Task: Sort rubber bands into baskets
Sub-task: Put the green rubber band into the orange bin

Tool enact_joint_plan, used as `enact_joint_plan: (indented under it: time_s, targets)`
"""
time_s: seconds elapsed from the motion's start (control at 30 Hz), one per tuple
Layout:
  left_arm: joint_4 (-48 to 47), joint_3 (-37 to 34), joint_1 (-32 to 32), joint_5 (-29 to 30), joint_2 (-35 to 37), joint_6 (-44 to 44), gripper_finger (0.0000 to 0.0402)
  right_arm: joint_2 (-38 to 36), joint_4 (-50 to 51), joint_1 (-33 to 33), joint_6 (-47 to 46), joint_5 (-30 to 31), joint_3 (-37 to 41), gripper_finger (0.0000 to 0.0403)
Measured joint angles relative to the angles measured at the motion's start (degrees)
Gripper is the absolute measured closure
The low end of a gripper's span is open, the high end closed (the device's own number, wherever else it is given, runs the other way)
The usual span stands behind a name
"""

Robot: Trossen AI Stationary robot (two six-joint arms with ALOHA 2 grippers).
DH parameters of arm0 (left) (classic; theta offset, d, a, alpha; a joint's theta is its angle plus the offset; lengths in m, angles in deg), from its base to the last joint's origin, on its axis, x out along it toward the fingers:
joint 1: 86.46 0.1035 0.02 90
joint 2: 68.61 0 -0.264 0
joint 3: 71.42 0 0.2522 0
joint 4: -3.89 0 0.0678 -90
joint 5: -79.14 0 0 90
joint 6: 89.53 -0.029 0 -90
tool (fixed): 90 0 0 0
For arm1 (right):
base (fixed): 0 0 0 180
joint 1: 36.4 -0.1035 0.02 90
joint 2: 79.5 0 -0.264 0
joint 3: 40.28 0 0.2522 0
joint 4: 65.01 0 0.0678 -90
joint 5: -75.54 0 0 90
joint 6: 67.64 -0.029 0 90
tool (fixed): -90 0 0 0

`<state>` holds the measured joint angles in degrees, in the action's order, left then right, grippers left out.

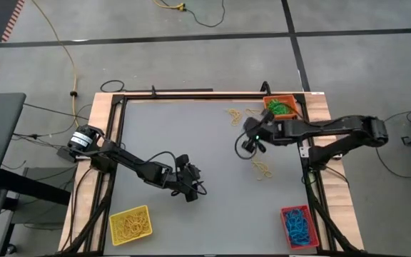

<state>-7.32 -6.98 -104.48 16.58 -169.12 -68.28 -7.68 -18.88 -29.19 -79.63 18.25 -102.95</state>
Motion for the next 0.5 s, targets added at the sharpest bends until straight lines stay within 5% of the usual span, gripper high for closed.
enact_joint_plan:
  time_s: [0.5]
  targets:
    - [1.00, 0.00, 0.00, 0.00, 0.00, -0.06, 0.0196, 1.23, 6.87, 25.84, 1.36, 1.88, 0.44, 0.0378]
